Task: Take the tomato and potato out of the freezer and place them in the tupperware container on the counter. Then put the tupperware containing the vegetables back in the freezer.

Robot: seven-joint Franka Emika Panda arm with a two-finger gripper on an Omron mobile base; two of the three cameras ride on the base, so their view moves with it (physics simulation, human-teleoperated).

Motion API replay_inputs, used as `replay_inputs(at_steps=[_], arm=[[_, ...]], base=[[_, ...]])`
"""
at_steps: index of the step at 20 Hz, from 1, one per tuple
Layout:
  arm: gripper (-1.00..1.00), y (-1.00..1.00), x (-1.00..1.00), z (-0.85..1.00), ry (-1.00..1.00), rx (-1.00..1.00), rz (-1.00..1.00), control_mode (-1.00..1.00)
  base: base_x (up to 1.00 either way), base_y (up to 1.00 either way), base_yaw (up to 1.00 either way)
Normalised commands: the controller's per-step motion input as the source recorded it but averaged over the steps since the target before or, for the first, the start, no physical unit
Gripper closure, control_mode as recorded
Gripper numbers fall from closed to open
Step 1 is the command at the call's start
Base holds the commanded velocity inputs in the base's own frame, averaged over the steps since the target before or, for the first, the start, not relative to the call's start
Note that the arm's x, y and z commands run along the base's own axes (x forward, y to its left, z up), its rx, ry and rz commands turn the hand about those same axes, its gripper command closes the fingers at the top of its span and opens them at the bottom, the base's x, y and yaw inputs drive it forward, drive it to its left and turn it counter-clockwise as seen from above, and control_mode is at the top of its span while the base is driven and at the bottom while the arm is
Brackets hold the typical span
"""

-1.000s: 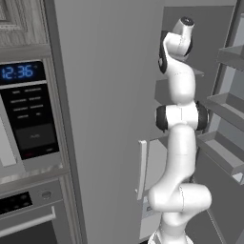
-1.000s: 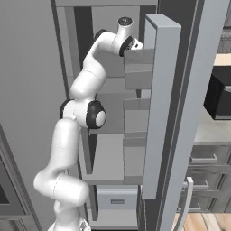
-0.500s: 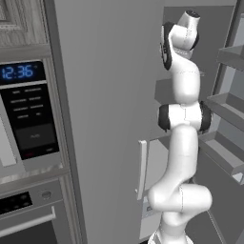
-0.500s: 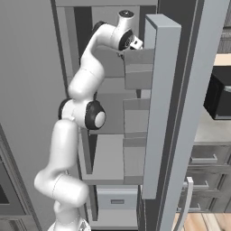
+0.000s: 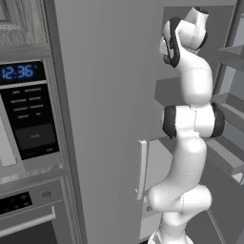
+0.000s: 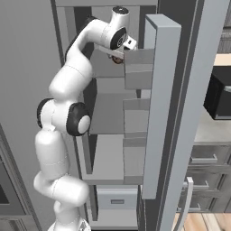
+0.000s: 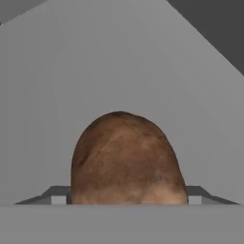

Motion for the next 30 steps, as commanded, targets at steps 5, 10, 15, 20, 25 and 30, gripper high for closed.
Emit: replay_inputs(at_steps=[5,10,15,20,25,30], arm=[[1.0,0.33,-0.9,-0.24,-0.25,-0.04,0.02,-1.0],[1.0,0.23,-0.98,-0.05,-0.23,-0.03,0.0,-1.0],[1.0,0.02,-0.98,0.1,-0.05,-0.01,0.0,-1.0],[1.0,0.01,-0.93,0.05,0.01,-0.02,0.0,-1.0],[1.0,0.0,-0.85,0.25,0.02,-0.04,0.01,-1.0],[1.0,0.1,-0.8,0.32,0.07,-0.1,0.0,-1.0]], base=[[0.0,0.0,0.0],[0.0,0.0,0.0],[0.0,0.0,0.0],[0.0,0.0,0.0],[0.0,0.0,0.0],[0.0,0.0,0.0]])
